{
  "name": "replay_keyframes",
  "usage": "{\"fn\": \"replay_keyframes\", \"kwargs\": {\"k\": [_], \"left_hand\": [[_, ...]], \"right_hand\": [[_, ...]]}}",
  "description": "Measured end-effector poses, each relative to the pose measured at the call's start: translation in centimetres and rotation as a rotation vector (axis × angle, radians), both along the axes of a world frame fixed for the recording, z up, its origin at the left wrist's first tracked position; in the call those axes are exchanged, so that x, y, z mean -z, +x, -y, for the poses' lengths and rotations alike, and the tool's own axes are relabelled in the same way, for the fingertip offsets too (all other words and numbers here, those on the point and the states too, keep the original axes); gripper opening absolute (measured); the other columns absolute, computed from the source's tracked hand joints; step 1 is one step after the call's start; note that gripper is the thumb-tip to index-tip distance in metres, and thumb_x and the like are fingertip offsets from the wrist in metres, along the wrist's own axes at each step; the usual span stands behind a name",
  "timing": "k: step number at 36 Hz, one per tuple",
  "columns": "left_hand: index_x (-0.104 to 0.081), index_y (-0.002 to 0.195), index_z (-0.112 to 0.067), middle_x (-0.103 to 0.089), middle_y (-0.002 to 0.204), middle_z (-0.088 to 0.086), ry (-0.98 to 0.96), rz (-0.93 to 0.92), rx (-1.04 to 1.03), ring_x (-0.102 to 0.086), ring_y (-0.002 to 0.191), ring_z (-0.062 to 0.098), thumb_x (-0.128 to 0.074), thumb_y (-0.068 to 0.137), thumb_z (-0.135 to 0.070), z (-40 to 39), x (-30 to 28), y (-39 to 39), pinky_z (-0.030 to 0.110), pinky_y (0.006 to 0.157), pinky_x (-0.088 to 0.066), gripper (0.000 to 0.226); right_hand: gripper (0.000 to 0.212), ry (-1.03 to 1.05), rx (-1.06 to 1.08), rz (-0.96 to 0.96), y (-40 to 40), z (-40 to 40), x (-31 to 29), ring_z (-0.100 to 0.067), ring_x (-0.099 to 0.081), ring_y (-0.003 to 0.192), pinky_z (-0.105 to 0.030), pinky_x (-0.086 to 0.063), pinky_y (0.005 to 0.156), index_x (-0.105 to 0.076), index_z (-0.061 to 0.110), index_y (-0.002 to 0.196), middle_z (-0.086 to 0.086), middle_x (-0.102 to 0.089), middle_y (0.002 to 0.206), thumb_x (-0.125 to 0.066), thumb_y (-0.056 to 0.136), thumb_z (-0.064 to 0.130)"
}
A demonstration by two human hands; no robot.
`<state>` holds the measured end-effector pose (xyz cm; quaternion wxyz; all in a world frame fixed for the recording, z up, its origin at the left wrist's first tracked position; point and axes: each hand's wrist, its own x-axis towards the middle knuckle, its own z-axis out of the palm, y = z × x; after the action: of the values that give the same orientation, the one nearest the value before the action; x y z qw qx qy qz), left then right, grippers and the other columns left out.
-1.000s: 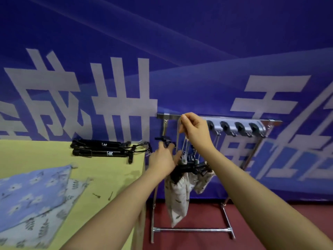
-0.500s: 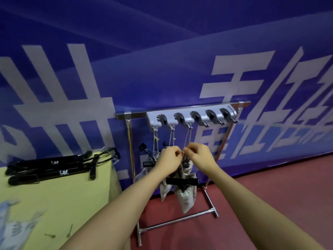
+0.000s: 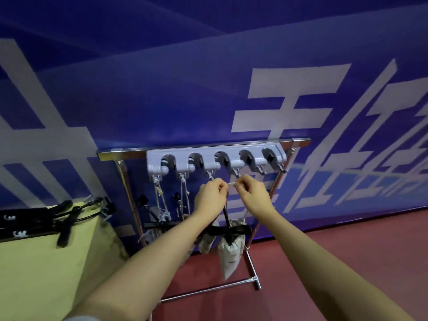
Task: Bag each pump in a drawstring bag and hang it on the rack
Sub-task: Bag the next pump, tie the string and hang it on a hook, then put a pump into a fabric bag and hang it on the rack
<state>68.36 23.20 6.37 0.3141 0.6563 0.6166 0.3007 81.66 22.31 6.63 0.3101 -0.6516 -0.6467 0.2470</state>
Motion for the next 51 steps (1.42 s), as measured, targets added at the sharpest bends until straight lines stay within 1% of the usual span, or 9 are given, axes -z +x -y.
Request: {"fn": "replay_keyframes", "kwargs": {"k": [7,13,17,21,27,33,36,45,51], "left_hand": [[-0.06,0.077,-0.021,-0.067,0.078,0.0,-0.001,0.055,-0.16,-0.063,0.076,0.024,-0.047,0.095,-0.021,-3.2,0.7,3.5,0.046,0.07,-0.055,0.021],[-0.059,0.077,-0.017,-0.065,0.073,0.004,-0.043,-0.009,-0.187,-0.063,0.078,0.028,-0.045,0.096,-0.021,-4.4,2.6,4.6,0.047,0.066,-0.055,0.024],[-0.062,0.081,-0.016,-0.066,0.073,0.006,-0.054,-0.043,-0.163,-0.064,0.073,0.028,-0.045,0.095,-0.02,-4.4,3.4,4.9,0.041,0.063,-0.054,0.023],[-0.064,0.09,-0.012,-0.065,0.087,0.006,-0.003,-0.135,-0.123,-0.06,0.08,0.025,-0.047,0.096,-0.019,-4.2,3.4,4.8,0.033,0.059,-0.043,0.02],[-0.06,0.1,-0.014,-0.065,0.095,0.003,0.023,-0.182,-0.125,-0.059,0.083,0.025,-0.045,0.095,-0.018,-2.9,3.1,2.8,0.034,0.063,-0.046,0.017],[-0.059,0.103,-0.013,-0.066,0.089,0.005,0.059,-0.235,-0.15,-0.056,0.072,0.024,-0.042,0.097,-0.019,-0.6,2.4,-0.9,0.029,0.054,-0.036,0.019],[-0.06,0.106,-0.015,-0.065,0.085,0.003,0.058,-0.227,-0.169,-0.052,0.067,0.02,-0.043,0.097,-0.02,0.6,2.0,-3.5,0.028,0.051,-0.034,0.02],[-0.063,0.101,-0.017,-0.069,0.093,0.006,0.023,-0.214,-0.226,-0.062,0.087,0.027,-0.046,0.094,-0.021,6.2,2.3,-15.2,0.032,0.065,-0.046,0.019],[-0.065,0.095,-0.015,-0.07,0.096,0.012,-0.032,-0.167,-0.306,-0.063,0.094,0.032,-0.049,0.089,-0.018,10.4,3.3,-25.1,0.04,0.081,-0.052,0.017]], "right_hand": [[0.008,0.072,0.006,-0.034,2.2,-3.9,0.3,-0.028,-0.057,0.07,-0.049,-0.048,0.064,-0.053,0.011,0.095,-0.001,-0.058,0.076,-0.048,0.098,0.016],[0.008,-0.001,0.0,-0.006,3.2,-5.5,2.6,-0.021,-0.05,0.065,-0.047,-0.045,0.062,-0.049,0.015,0.092,0.004,-0.052,0.072,-0.046,0.099,0.018],[0.012,-0.048,-0.022,0.004,3.3,-5.6,3.4,-0.033,-0.057,0.076,-0.051,-0.046,0.065,-0.05,0.011,0.092,-0.007,-0.058,0.08,-0.045,0.099,0.018],[0.015,0.032,-0.016,0.122,3.1,-4.9,3.2,-0.027,-0.053,0.079,-0.042,-0.044,0.064,-0.051,0.008,0.094,-0.006,-0.054,0.092,-0.042,0.099,0.018],[0.013,0.053,-0.039,0.144,2.4,-3.9,3.5,-0.024,-0.051,0.078,-0.036,-0.038,0.06,-0.051,0.008,0.097,-0.006,-0.054,0.097,-0.043,0.098,0.017],[0.013,0.036,-0.029,0.196,-0.4,-1.8,3.5,-0.029,-0.051,0.067,-0.036,-0.034,0.053,-0.044,0.012,0.085,-0.008,-0.054,0.081,-0.042,0.097,0.018],[0.012,-0.005,-0.055,0.207,-2.7,-0.6,3.5,-0.025,-0.048,0.064,-0.032,-0.03,0.05,-0.045,0.012,0.089,-0.006,-0.055,0.081,-0.042,0.097,0.02],[0.013,-0.049,-0.199,0.238,-13.8,3.7,3.7,-0.017,-0.039,0.053,-0.03,-0.027,0.047,-0.045,0.013,0.091,-0.002,-0.049,0.073,-0.041,0.099,0.022],[0.015,-0.077,-0.275,0.221,-23.6,7.1,4.1,-0.025,-0.049,0.065,-0.032,-0.033,0.056,-0.049,0.009,0.093,-0.002,-0.052,0.074,-0.041,0.098,0.021]]}}
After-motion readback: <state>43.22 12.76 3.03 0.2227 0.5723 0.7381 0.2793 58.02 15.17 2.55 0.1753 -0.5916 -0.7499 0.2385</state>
